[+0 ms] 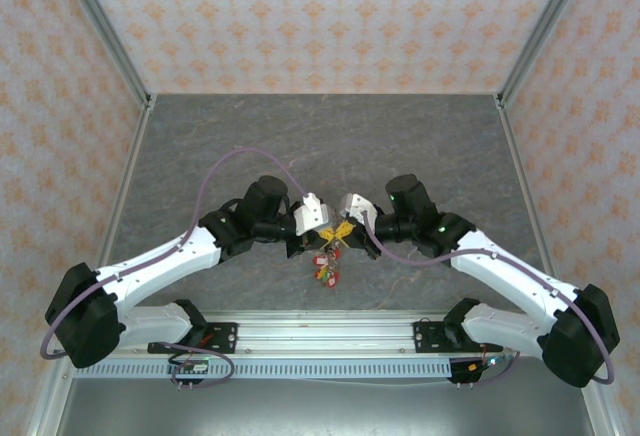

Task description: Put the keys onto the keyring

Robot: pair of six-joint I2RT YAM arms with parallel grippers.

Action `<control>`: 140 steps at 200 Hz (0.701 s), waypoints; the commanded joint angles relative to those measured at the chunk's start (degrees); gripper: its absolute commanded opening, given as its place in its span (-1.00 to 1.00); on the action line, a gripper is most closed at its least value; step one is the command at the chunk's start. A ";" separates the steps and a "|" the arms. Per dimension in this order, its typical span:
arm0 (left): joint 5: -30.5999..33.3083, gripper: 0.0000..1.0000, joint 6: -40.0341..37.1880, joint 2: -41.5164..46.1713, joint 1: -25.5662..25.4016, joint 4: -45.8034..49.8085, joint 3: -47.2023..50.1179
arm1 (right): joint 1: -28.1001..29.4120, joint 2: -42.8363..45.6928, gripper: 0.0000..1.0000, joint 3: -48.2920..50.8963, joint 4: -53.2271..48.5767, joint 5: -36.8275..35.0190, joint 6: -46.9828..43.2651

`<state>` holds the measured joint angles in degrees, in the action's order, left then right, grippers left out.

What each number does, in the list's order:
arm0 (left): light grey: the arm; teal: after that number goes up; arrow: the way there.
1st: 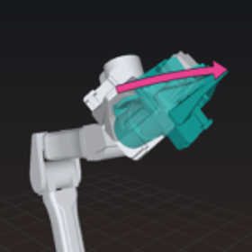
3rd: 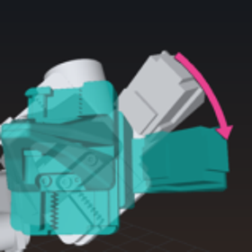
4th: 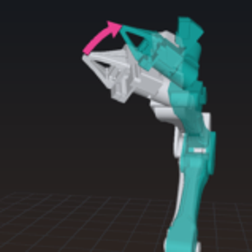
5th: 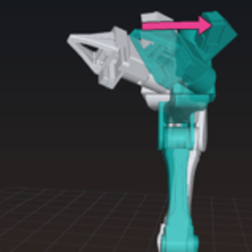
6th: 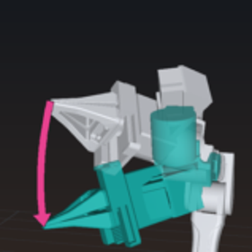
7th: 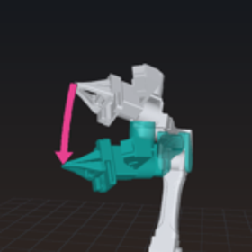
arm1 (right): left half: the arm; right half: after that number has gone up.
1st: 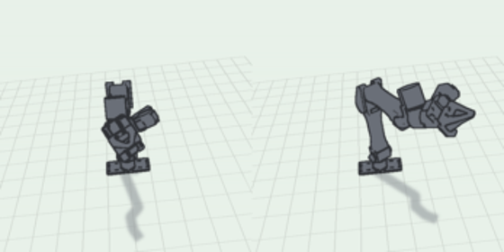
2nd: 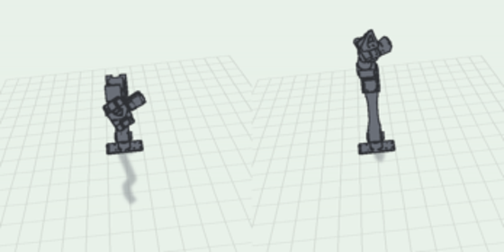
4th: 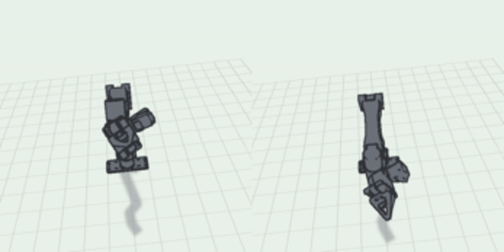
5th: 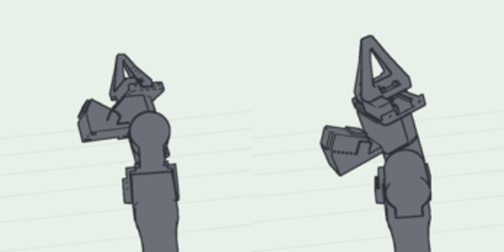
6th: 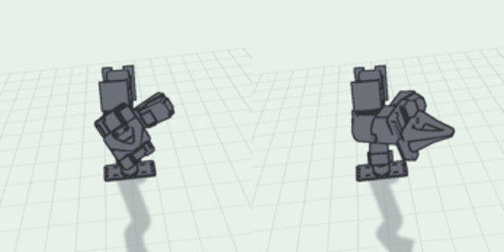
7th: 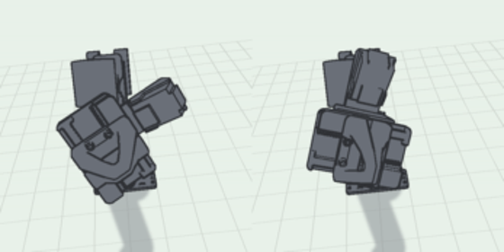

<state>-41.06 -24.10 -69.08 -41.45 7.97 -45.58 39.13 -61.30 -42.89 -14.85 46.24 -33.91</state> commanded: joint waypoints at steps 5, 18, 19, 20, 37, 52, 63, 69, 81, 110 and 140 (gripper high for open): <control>-0.78 -0.75 -1.30 -1.13 -0.78 1.80 -2.14 | 1.59 -1.11 -1.00 -4.86 -0.68 0.06 -2.44; -0.78 -0.78 -1.28 -1.24 -0.97 1.55 -2.23 | 1.91 -1.69 -1.00 -5.60 -1.62 -0.14 -2.93; -0.78 -0.79 -1.25 -1.28 -0.98 1.54 -2.27 | 1.91 -1.70 -1.00 -5.61 -1.64 -0.12 -2.92; -0.78 -0.79 -1.28 -1.26 -0.99 1.49 -2.25 | 1.91 -1.71 -1.00 -5.66 -1.70 -0.11 -2.92; 0.23 -1.00 -1.14 -1.29 -0.98 1.13 -2.13 | 1.91 -1.51 -1.00 -5.95 -1.71 0.00 -3.13; 2.39 -1.00 -0.18 -0.91 -1.00 0.23 -1.48 | 1.92 -0.47 -1.00 -5.33 -1.53 -1.08 -3.45; 3.79 -1.00 0.84 -0.02 -1.01 -1.94 -0.23 | 1.92 0.37 -1.00 -4.61 -1.45 -2.46 -3.53; 4.56 -1.00 1.54 0.52 -0.97 -3.49 0.78 | 1.91 0.67 -1.00 -4.14 -1.49 -3.08 -3.56; 4.57 -1.00 2.73 1.56 -0.87 -6.42 2.62 | 1.91 0.91 -0.97 -2.93 -1.45 -4.04 -3.62; -0.34 -1.00 4.94 2.87 -0.74 -11.09 4.55 | 1.32 -0.44 -0.88 0.23 0.82 -4.06 -2.35; -4.08 -1.00 6.22 3.23 -0.67 -14.30 5.53 | 0.34 -0.23 -0.77 4.22 8.13 -0.82 2.15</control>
<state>-40.07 -20.16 -67.85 -42.00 1.50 -40.51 40.40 -62.28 -41.74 -14.02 43.27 -34.98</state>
